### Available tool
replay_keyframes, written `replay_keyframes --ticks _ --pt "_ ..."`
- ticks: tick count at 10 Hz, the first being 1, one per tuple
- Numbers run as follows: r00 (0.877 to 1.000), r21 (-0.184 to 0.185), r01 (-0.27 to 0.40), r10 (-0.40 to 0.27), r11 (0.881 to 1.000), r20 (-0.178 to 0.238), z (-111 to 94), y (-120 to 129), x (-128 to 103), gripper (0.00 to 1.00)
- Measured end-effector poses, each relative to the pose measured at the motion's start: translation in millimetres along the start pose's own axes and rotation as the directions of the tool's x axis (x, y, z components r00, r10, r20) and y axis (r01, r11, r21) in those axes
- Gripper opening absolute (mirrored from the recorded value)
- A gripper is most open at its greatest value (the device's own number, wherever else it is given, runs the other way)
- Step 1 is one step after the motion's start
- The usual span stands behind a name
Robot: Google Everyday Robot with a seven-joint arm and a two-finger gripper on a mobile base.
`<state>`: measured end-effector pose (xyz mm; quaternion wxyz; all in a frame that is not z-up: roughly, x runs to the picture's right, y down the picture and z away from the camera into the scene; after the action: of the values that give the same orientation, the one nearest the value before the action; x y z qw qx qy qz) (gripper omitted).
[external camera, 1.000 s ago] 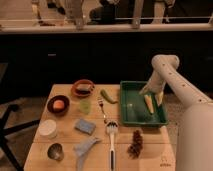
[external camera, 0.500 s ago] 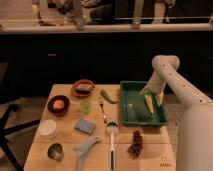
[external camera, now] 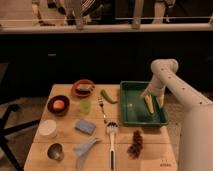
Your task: Place banana in table surface
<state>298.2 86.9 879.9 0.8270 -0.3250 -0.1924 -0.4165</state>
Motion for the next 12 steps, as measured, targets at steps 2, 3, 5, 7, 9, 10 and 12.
replay_keyframes --ticks 2,3,5,7,9,10,12 --pt "0.999 0.013 0.027 -0.027 1.000 -0.019 4.8 1.5 1.6 0.80" --pt "0.999 0.027 0.039 -0.038 0.999 -0.026 5.6 1.0 2.6 0.80" --pt "0.997 0.070 0.063 -0.061 0.996 -0.036 7.6 0.5 5.9 0.80" --pt "0.996 0.092 0.086 -0.083 0.992 -0.038 10.7 -5.0 8.4 0.80" --pt "0.993 0.103 0.116 -0.113 0.988 -0.030 17.9 -16.5 10.9 0.80" --pt "0.991 0.099 0.134 -0.133 0.986 -0.017 24.6 -22.4 10.6 0.80" --pt "0.986 0.091 0.166 -0.167 0.982 0.010 35.6 -33.3 11.9 0.80"
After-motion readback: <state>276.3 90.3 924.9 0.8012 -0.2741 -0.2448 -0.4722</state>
